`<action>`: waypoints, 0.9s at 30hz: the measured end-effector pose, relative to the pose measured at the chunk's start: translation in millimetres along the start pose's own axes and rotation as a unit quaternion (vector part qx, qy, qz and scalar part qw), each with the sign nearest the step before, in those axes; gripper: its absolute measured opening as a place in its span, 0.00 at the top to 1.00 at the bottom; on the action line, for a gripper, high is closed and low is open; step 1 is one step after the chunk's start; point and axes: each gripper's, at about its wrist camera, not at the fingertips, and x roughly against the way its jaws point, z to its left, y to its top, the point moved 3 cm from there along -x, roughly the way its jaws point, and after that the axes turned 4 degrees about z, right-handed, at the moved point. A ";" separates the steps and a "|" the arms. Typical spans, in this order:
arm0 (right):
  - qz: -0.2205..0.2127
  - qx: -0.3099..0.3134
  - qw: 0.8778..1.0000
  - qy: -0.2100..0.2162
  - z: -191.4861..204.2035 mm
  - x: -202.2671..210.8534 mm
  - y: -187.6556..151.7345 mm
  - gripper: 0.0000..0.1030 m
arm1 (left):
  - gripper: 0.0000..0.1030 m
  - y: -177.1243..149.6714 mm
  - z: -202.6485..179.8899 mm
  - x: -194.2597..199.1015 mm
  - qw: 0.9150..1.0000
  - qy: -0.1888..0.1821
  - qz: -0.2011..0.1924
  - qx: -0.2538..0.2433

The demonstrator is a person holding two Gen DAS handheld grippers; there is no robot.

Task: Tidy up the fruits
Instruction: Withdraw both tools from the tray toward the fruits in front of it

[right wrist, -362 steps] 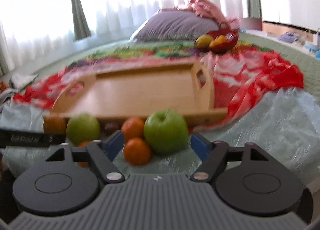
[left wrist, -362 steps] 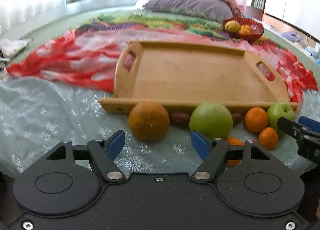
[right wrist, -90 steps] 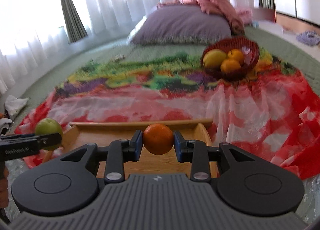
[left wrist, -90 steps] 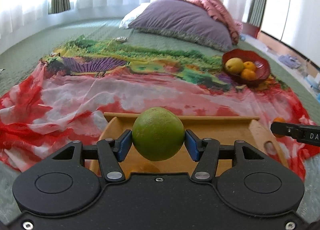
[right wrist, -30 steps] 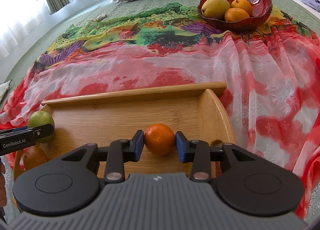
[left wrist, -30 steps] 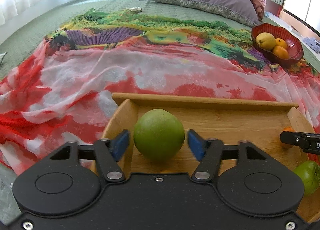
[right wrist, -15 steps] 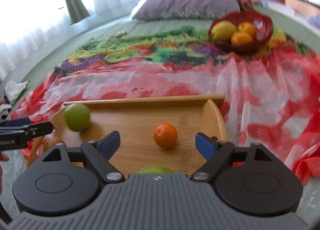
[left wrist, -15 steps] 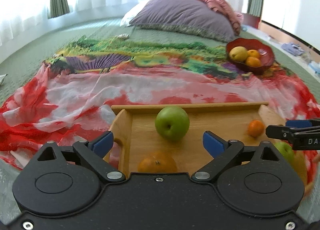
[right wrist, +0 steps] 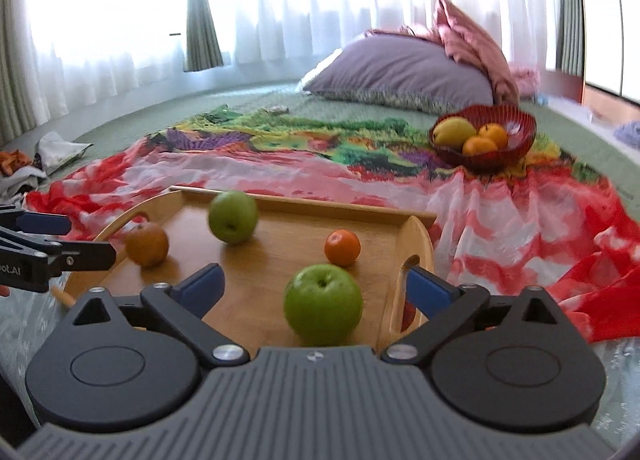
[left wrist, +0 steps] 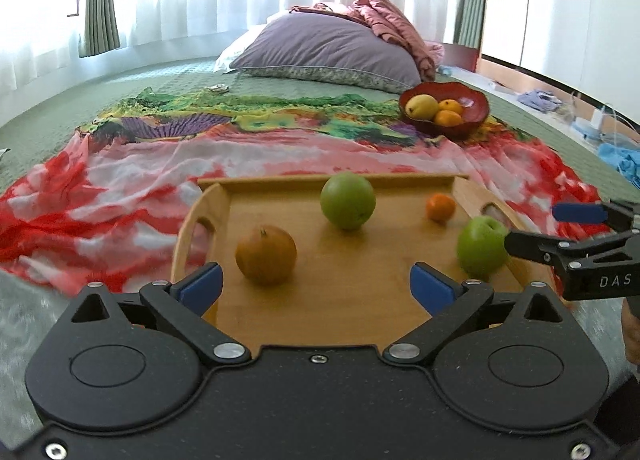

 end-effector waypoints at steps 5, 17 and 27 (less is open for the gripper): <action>-0.021 0.027 0.999 -0.001 13.3 18.6 -14.1 0.00 | 0.02 -22.6 -8.2 16.1 1.000 -0.004 -0.004 -0.004; -0.051 0.058 0.997 -0.027 39.1 46.0 -62.5 0.00 | 0.00 -64.6 -31.4 38.1 1.000 0.000 -0.014 -0.025; -0.046 0.082 0.995 -0.027 50.2 48.5 -86.8 0.00 | 0.00 -92.1 -45.4 44.5 0.999 0.000 -0.031 -0.034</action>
